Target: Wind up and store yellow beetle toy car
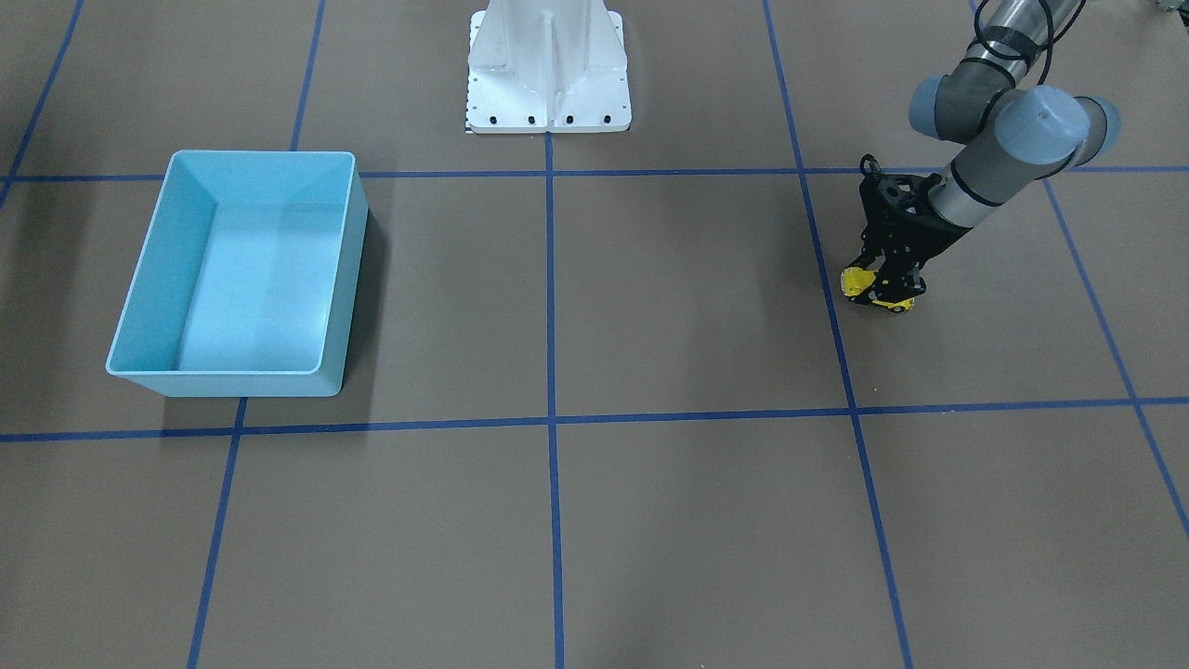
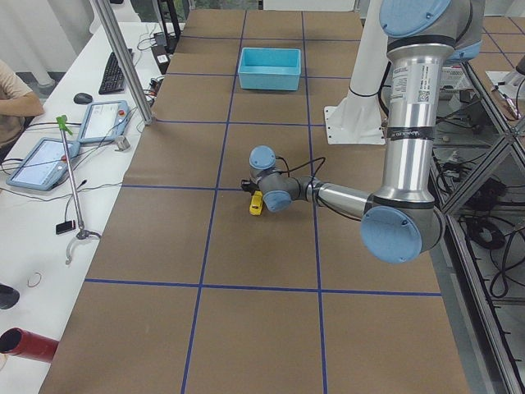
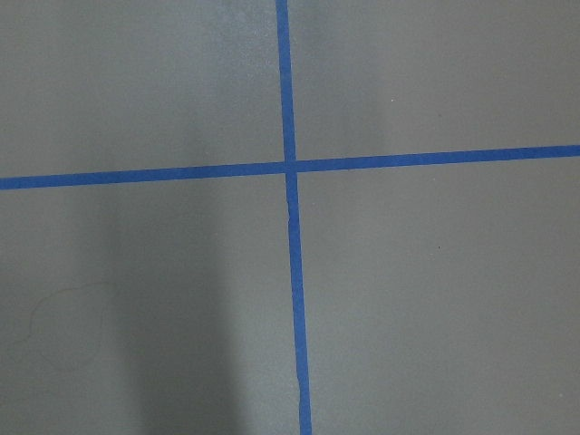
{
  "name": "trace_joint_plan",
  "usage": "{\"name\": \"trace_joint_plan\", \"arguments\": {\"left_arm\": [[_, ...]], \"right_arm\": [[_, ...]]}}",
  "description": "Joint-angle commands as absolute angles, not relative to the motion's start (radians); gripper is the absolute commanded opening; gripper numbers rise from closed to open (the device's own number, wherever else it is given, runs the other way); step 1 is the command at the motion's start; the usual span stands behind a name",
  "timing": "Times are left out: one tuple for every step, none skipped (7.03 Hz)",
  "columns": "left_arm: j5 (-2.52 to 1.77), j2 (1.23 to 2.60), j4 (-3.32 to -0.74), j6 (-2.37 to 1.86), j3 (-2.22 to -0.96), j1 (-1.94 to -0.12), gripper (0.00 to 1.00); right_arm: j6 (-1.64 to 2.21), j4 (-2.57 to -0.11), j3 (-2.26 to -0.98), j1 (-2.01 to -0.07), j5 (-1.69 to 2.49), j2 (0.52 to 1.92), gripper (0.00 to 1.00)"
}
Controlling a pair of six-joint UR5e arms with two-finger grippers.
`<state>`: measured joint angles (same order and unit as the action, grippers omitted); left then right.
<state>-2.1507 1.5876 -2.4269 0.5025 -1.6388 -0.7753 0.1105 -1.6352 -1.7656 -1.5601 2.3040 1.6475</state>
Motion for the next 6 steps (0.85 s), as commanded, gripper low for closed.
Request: {"name": "trace_joint_plan", "arguments": {"left_arm": [[-2.166, 1.569, -2.447, 0.52, -1.629, -0.791, 0.0], [-2.166, 1.568, -2.46, 0.526, -1.621, -0.793, 0.0], [-2.167, 1.568, -2.471, 0.555, -1.602, -0.805, 0.0], [-2.174, 1.553, -2.476, 0.561, -1.601, -0.811, 0.0], [-2.175, 1.546, -2.491, 0.572, -1.595, -0.815, 0.0], [-2.181, 1.545, -2.502, 0.581, -1.586, -0.821, 0.0]], "right_arm": [[0.11, -1.635, -1.766, -1.56, 2.304, 1.647, 1.0], [0.11, -1.635, -1.766, -1.562, 2.304, 1.647, 1.0], [0.11, -1.635, -1.766, -1.56, 2.304, 1.647, 1.0], [0.11, -1.635, -1.766, -1.56, 2.304, 1.647, 1.0], [0.11, -1.635, -1.767, -1.56, 2.304, 1.647, 1.0], [0.11, -1.635, -1.767, -1.56, 2.304, 1.647, 1.0]]}}
